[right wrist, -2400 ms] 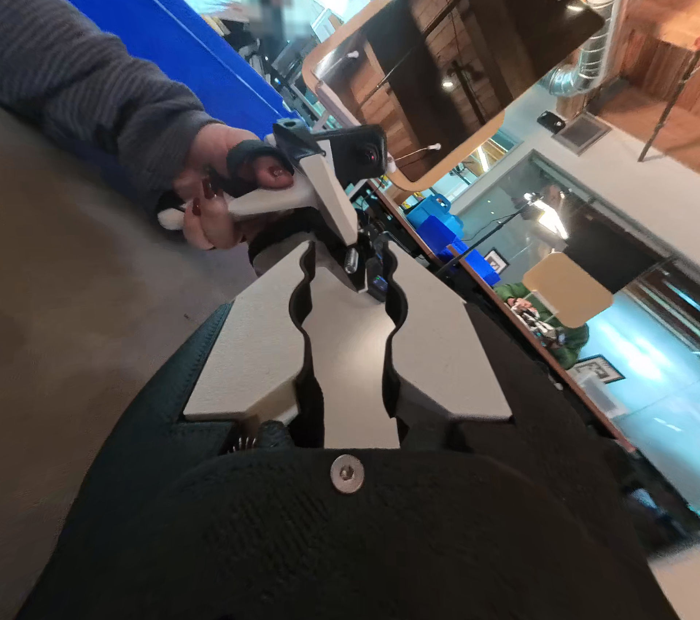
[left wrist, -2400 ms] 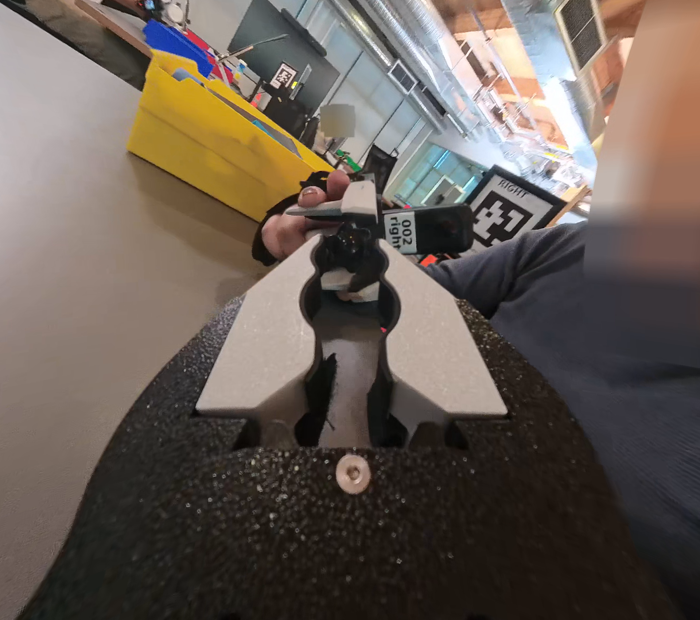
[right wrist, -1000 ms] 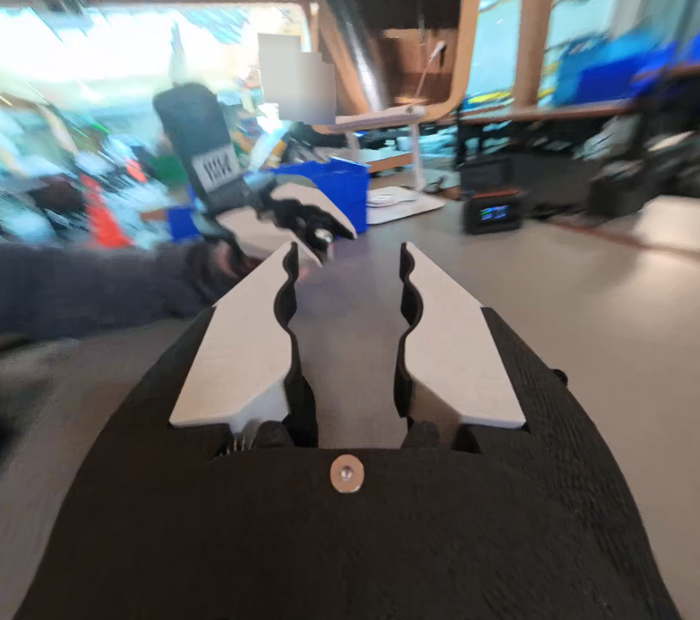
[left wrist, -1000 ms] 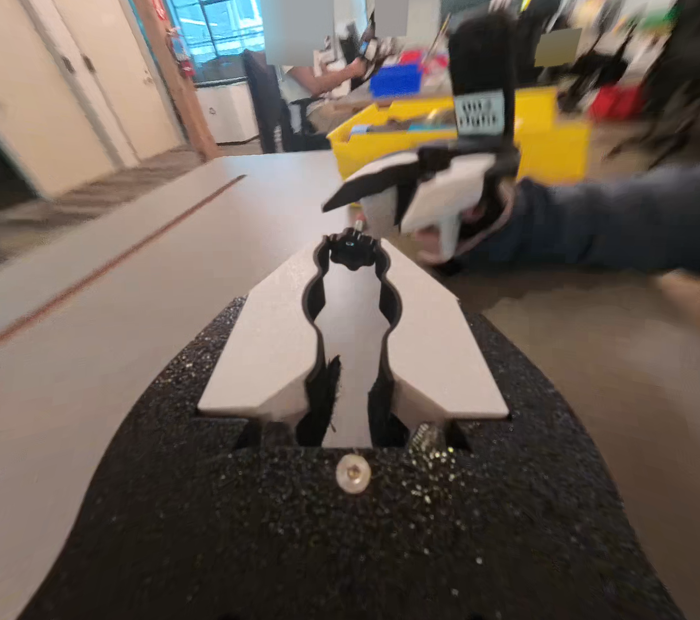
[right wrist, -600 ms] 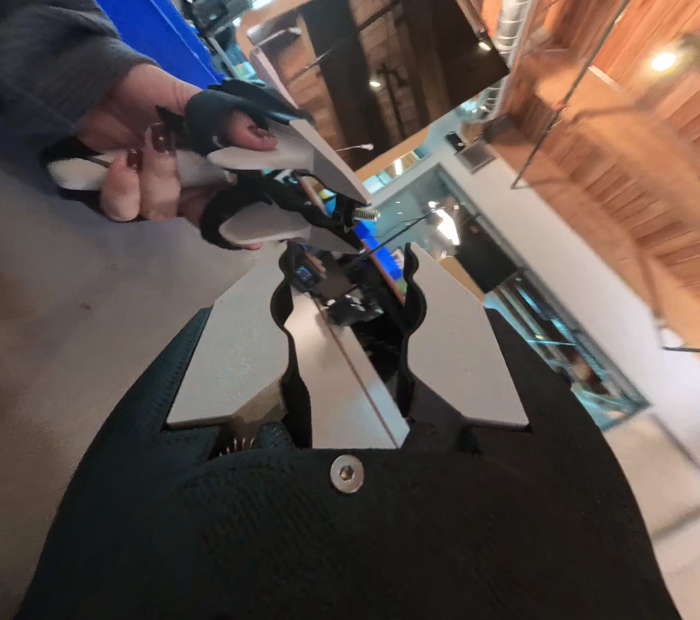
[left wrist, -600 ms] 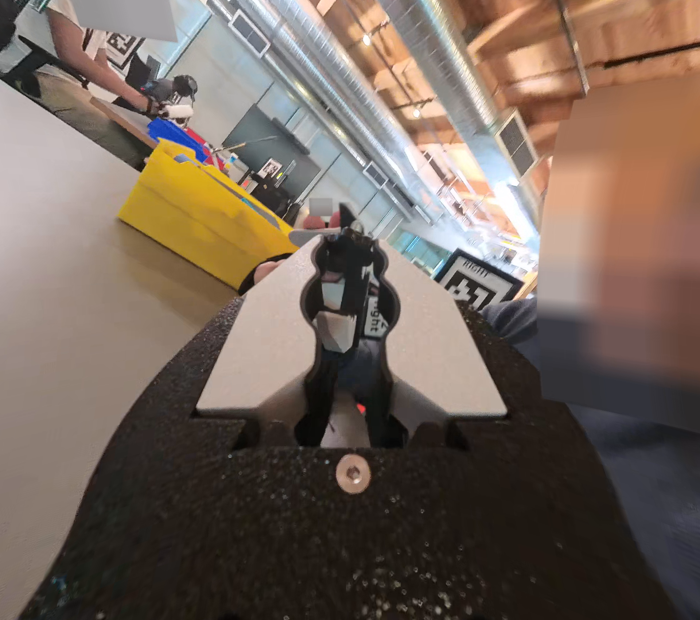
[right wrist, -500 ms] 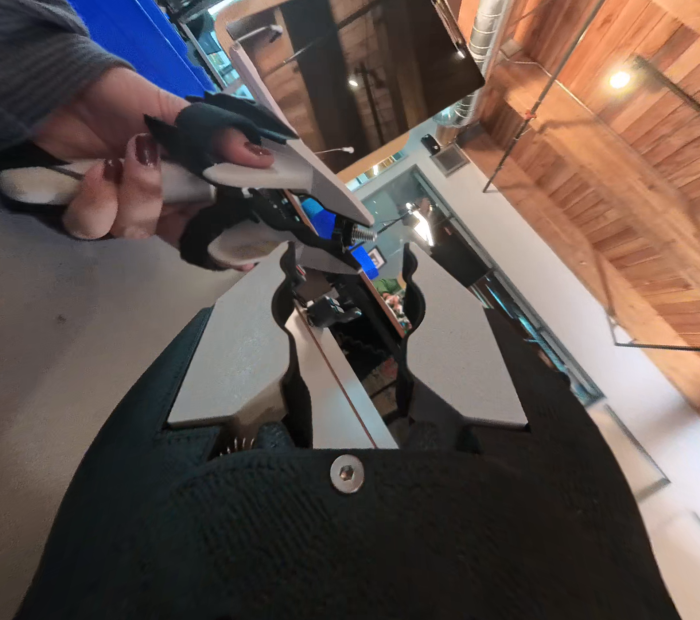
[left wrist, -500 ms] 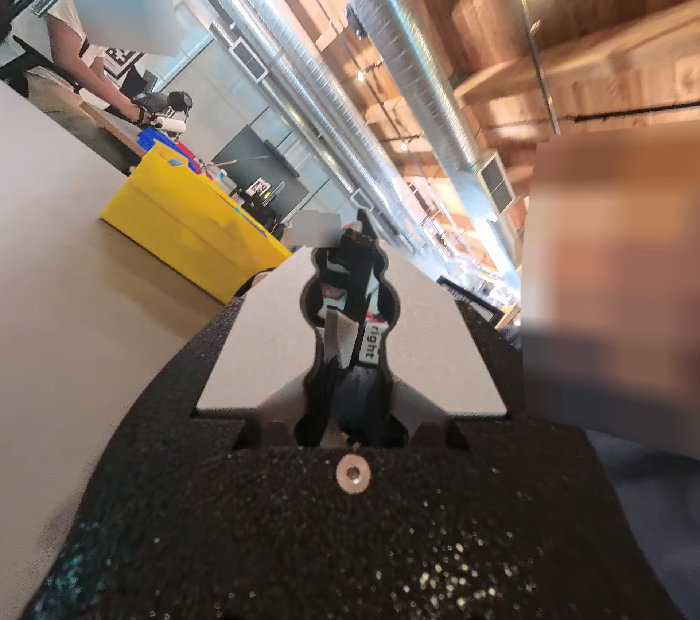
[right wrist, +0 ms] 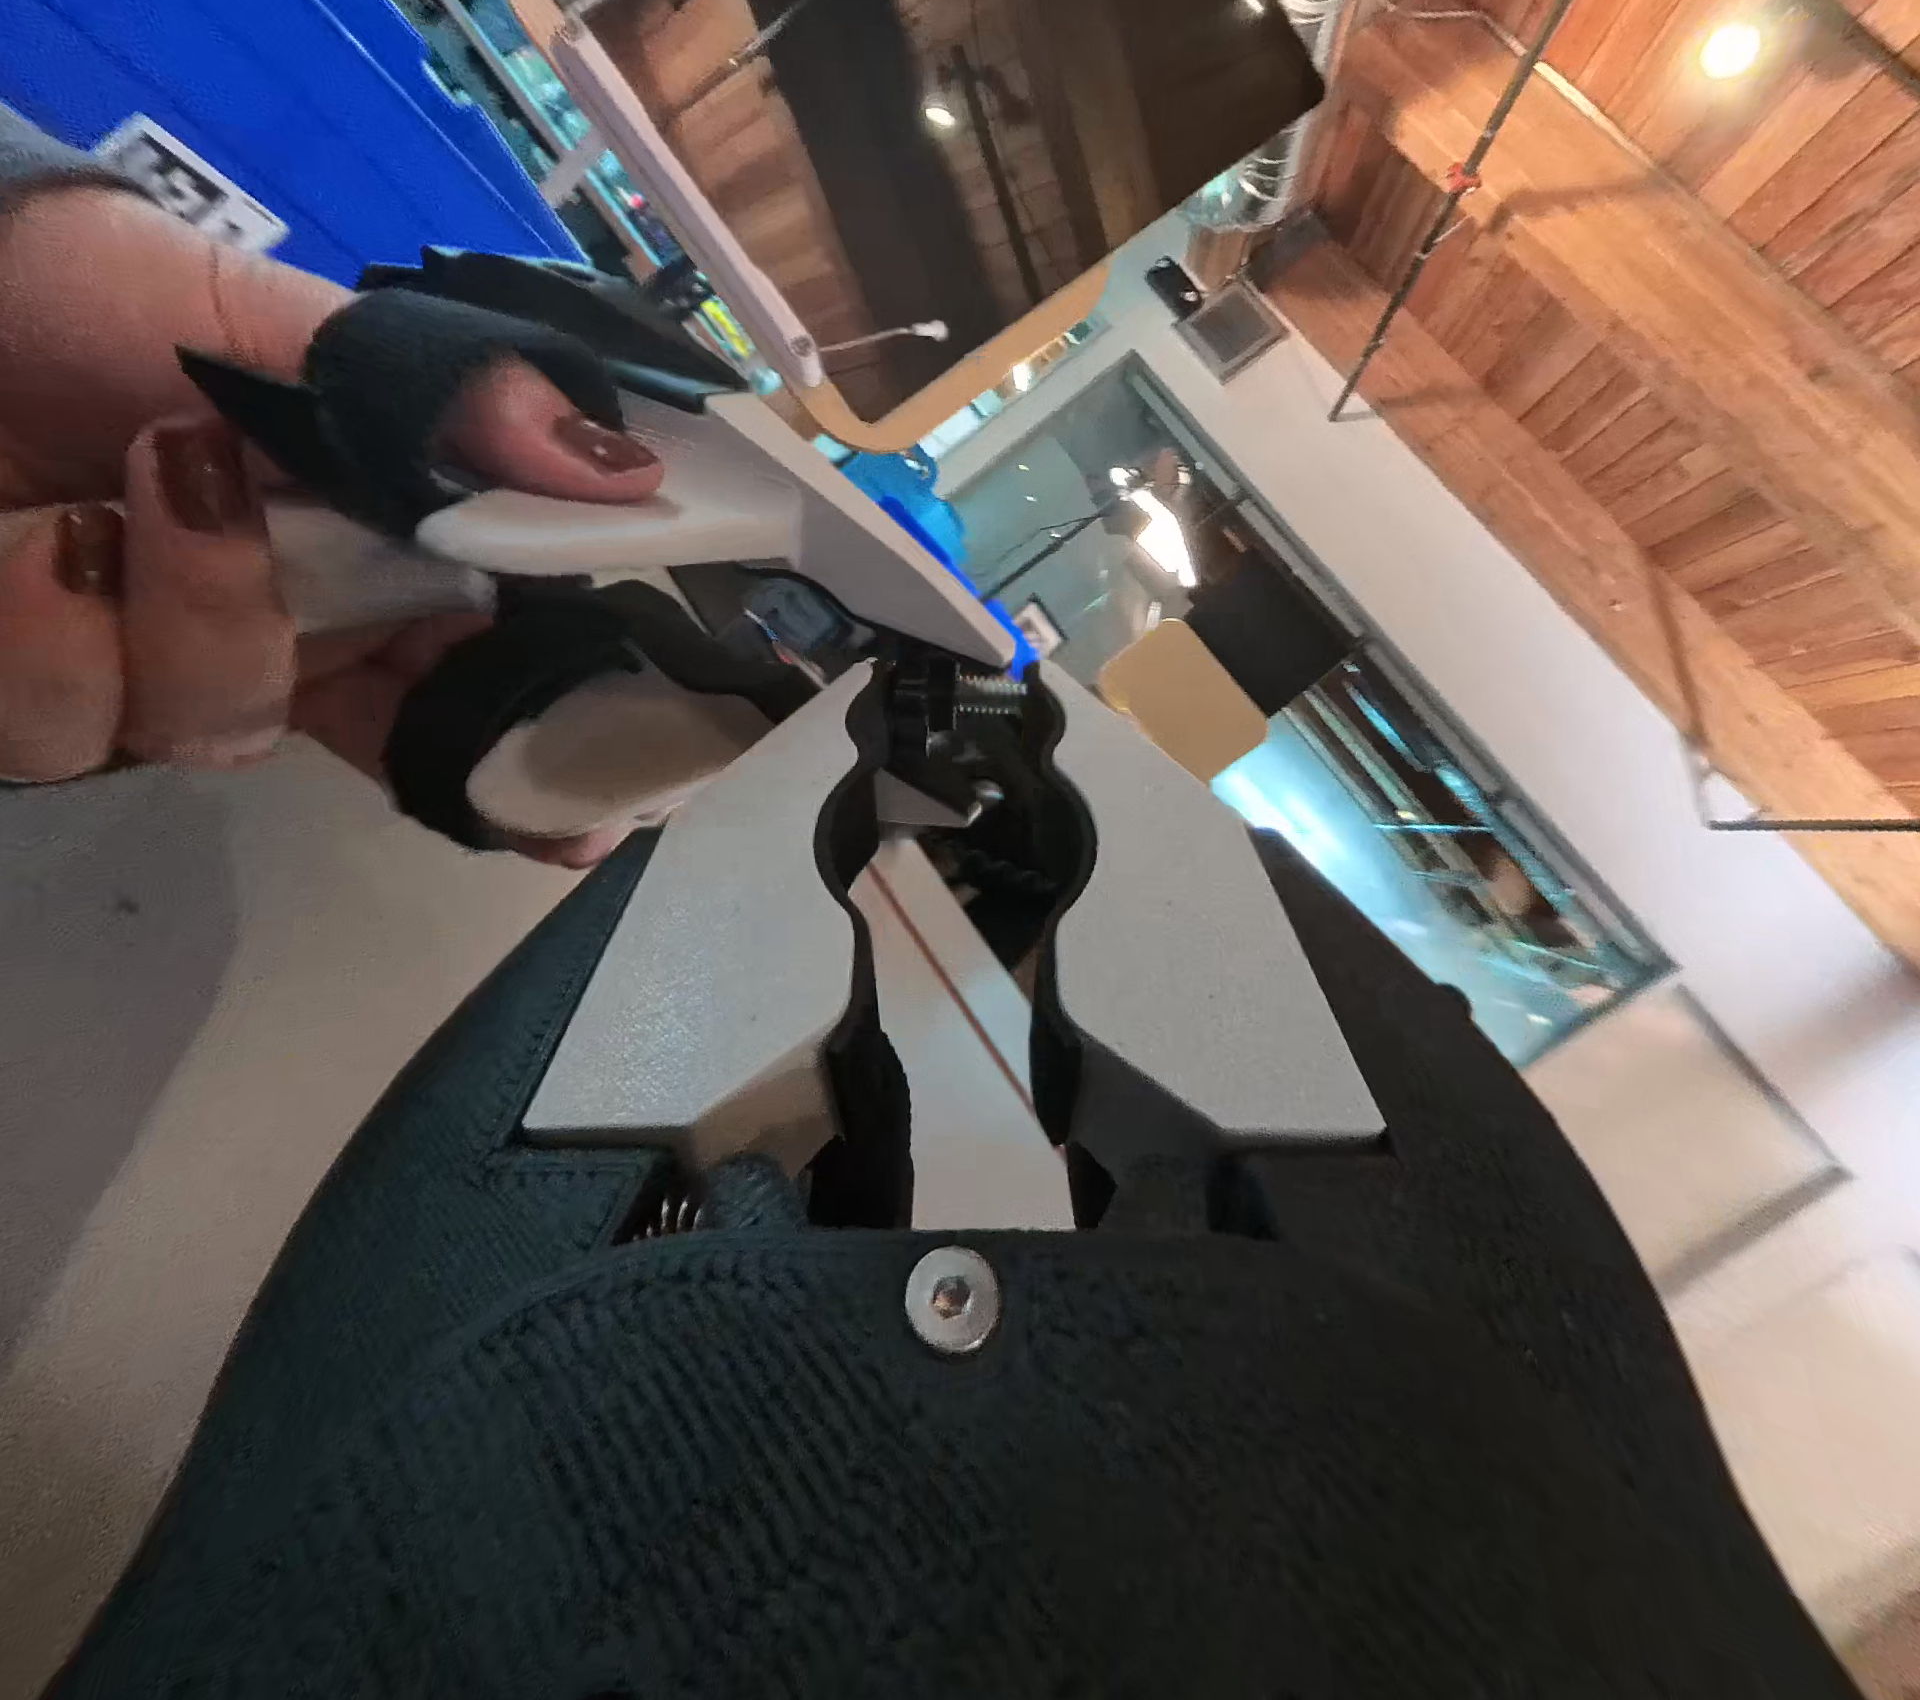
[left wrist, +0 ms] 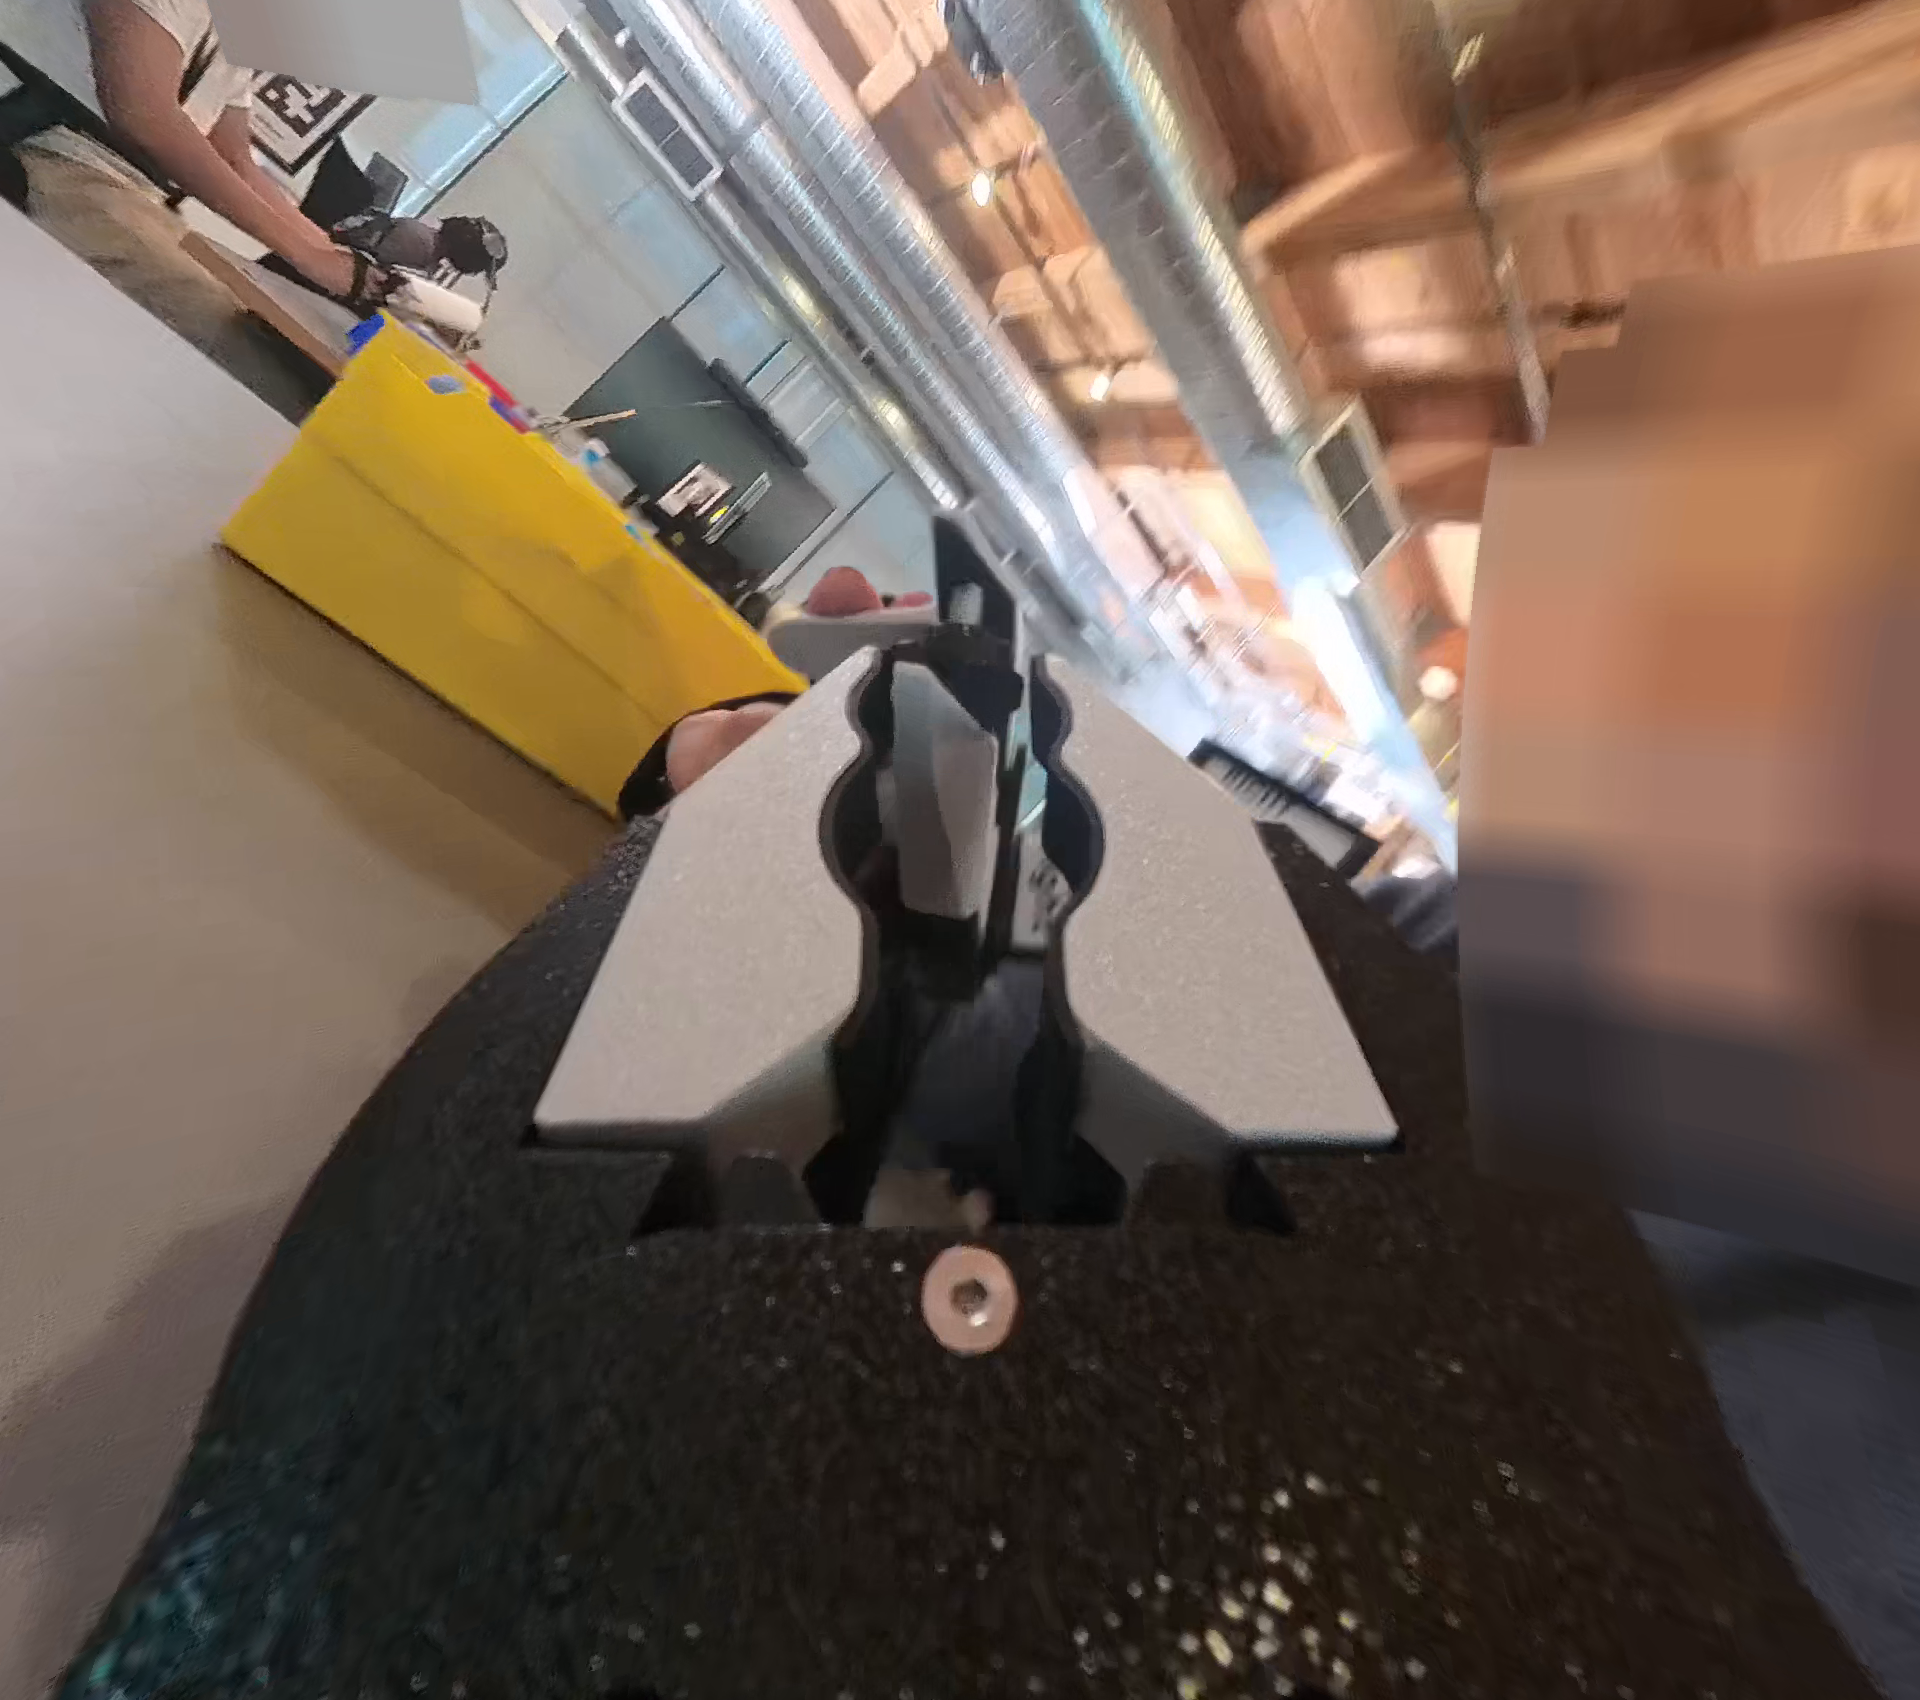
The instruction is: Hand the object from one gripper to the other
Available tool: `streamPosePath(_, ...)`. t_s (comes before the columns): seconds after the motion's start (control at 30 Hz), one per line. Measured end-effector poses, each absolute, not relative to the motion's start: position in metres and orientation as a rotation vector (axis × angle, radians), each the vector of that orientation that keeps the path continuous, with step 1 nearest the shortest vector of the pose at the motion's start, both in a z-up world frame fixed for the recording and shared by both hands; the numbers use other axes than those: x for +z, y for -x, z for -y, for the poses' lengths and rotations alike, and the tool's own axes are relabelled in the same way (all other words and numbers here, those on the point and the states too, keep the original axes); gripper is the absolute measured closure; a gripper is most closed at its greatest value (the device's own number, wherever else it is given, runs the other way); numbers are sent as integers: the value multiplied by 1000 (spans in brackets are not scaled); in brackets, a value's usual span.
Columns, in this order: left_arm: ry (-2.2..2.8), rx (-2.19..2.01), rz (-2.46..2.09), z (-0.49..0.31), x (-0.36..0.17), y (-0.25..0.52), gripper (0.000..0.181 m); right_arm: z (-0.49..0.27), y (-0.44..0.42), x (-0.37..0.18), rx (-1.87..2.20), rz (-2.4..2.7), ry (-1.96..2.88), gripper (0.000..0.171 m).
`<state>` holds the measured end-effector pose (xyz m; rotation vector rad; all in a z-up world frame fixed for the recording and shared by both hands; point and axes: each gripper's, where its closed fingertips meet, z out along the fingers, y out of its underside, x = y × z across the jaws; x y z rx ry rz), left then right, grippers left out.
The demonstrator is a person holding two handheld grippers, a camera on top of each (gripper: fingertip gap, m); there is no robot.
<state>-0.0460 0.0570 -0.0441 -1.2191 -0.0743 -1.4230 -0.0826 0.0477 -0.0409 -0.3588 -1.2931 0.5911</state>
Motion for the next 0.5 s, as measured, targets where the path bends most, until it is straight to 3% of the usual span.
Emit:
streamPosePath(0.07,1331,-1260,-20,-58,-51,47,138,-52,84,-46,687,1341,413,148)
streamPosePath(0.17,1446,-766,-248,-56,-58,60,134,-55,85,-54,990,1435,569,147)
streamPosePath(0.33,1469,108,-628,-51,-71,80,118,-43,81,-75,1840,1615,1017,148)
streamPosePath(0.5,1457,261,-850,-54,-87,48,113,-21,61,-75,2379,1719,1187,148)
